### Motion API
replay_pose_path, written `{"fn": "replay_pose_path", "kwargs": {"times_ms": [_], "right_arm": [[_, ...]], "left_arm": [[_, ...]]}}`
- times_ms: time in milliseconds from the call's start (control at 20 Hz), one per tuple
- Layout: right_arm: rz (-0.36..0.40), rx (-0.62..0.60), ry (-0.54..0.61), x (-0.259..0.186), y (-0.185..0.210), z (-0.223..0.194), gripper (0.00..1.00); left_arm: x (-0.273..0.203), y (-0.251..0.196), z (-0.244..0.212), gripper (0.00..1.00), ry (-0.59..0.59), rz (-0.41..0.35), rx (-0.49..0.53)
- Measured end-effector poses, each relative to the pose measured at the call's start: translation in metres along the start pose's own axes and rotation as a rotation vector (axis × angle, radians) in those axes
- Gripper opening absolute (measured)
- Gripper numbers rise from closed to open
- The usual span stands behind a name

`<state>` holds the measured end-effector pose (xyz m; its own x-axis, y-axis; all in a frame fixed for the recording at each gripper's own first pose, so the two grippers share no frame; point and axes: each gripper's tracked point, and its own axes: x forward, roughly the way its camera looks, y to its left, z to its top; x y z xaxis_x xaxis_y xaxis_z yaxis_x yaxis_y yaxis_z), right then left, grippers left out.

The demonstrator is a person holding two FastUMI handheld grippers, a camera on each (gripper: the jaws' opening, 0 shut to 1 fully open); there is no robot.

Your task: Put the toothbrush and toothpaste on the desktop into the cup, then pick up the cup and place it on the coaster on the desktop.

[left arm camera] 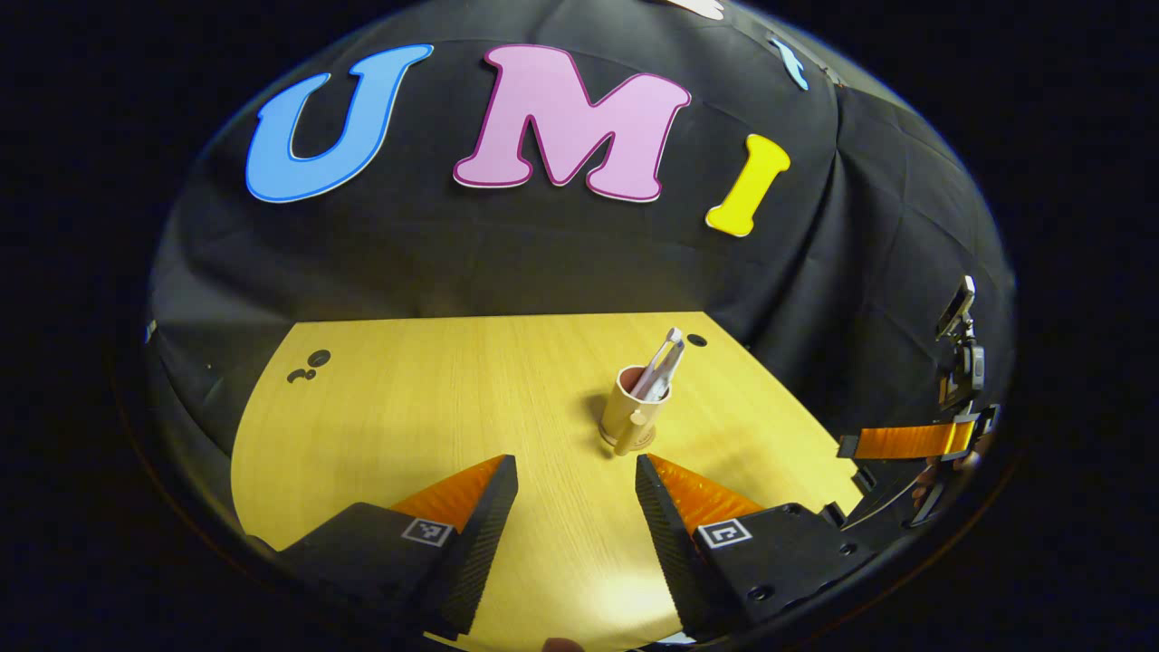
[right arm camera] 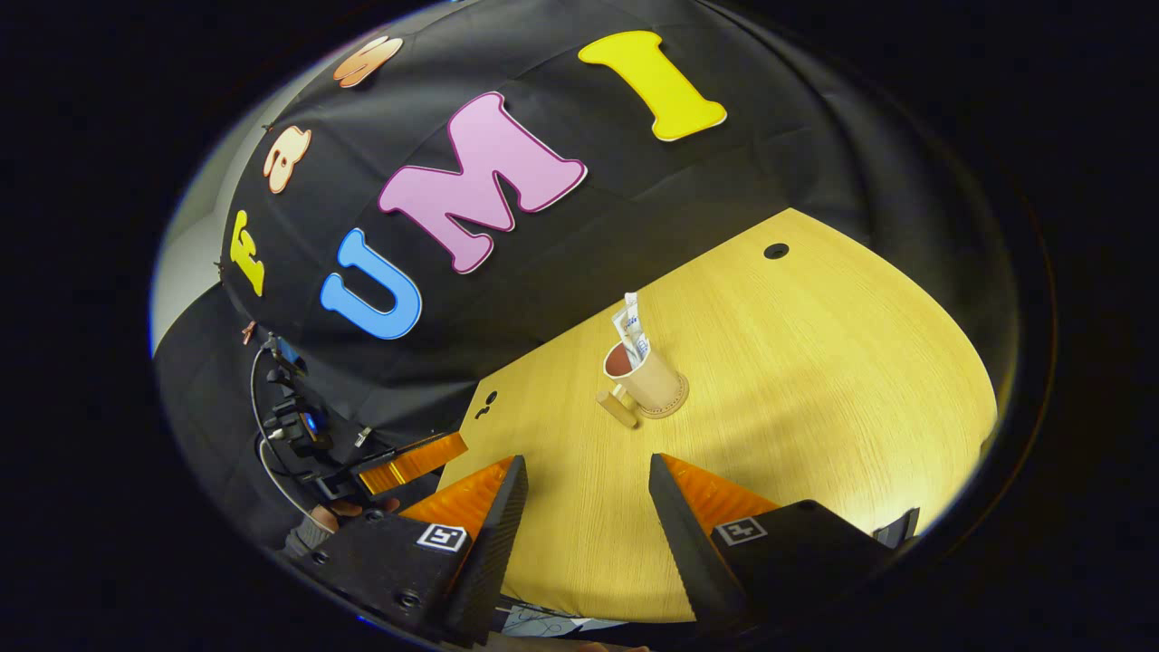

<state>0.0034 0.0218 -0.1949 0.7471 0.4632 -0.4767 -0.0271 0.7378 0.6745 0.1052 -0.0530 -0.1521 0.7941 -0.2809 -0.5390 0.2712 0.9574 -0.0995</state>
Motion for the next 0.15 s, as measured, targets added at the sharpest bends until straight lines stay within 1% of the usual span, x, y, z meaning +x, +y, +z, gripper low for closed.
{"fn": "replay_pose_path", "kwargs": {"times_ms": [100,150], "right_arm": [[0.013,-0.007,0.003,0.0023,0.0074,-0.0008,0.83],[0.019,-0.010,0.005,0.0032,0.0113,-0.0020,0.83]], "left_arm": [[-0.0102,-0.0126,-0.0073,0.84,0.001,-0.048,-0.022],[-0.0130,-0.0149,-0.0106,0.84,0.001,-0.061,-0.025]]}}
